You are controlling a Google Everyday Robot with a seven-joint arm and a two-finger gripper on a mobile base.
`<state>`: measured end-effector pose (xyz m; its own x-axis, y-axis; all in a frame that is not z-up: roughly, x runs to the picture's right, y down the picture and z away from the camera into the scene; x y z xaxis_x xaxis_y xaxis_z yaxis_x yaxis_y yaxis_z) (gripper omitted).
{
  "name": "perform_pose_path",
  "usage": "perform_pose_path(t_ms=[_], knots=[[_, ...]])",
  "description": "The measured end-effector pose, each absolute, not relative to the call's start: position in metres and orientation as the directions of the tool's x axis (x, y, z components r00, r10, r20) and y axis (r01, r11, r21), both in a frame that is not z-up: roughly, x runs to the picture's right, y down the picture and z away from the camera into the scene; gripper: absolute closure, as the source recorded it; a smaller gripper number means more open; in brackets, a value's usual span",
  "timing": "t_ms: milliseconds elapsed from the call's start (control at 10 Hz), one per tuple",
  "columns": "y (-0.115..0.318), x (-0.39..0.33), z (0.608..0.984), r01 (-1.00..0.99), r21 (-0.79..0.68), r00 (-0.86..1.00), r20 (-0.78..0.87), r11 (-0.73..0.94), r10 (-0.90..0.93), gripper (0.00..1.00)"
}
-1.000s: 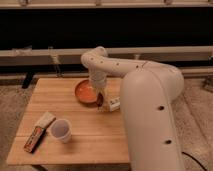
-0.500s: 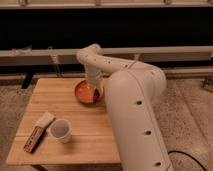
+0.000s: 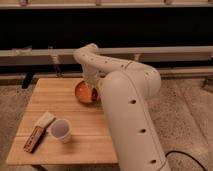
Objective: Place the pepper in the ceramic bowl
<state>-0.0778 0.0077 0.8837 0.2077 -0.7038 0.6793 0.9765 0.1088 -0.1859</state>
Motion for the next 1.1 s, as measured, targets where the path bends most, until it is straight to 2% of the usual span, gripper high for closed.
perform_pose_path(t_ms=[100, 200, 400, 500, 600, 1100], knots=[[0.0072, -0.0766, 0.8839, 0.976, -0.188, 0.211, 0.678, 0.111, -0.705, 0.45], [0.0064, -0.0762, 0.8838, 0.976, -0.189, 0.212, 0.677, 0.113, -0.705, 0.31], [0.0065, -0.0805, 0.884, 0.977, -0.184, 0.206, 0.678, 0.108, -0.705, 0.15], [0.0062, -0.0816, 0.8836, 0.978, -0.181, 0.203, 0.68, 0.107, -0.705, 0.04], [0.0062, -0.0813, 0.8836, 0.978, -0.181, 0.202, 0.681, 0.106, -0.704, 0.01], [0.0056, -0.0833, 0.8838, 0.979, -0.178, 0.199, 0.68, 0.104, -0.706, 0.01]])
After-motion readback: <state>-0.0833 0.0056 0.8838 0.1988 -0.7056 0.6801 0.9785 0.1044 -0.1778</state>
